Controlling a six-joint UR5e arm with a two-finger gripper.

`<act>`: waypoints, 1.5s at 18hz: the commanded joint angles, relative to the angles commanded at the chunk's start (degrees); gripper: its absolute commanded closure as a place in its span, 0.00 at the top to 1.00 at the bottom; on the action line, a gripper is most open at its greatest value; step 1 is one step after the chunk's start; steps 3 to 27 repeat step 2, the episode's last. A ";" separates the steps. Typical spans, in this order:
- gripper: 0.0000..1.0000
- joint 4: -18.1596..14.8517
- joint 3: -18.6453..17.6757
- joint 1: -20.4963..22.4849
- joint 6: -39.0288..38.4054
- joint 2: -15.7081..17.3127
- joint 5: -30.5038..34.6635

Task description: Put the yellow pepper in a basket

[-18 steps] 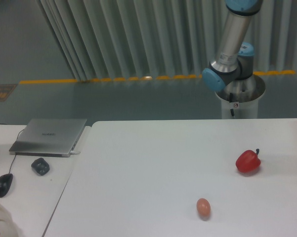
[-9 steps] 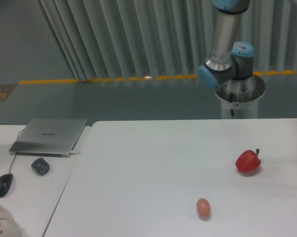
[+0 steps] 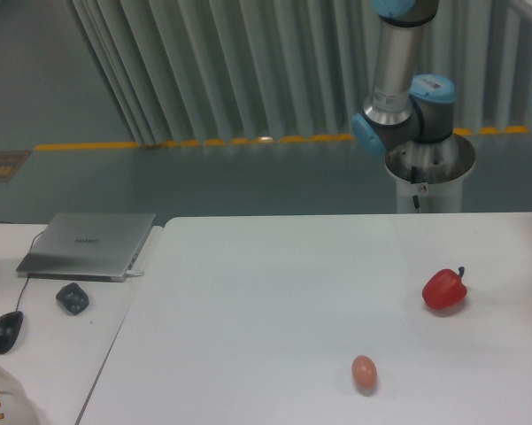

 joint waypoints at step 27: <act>1.00 0.00 0.00 0.00 0.00 0.00 0.00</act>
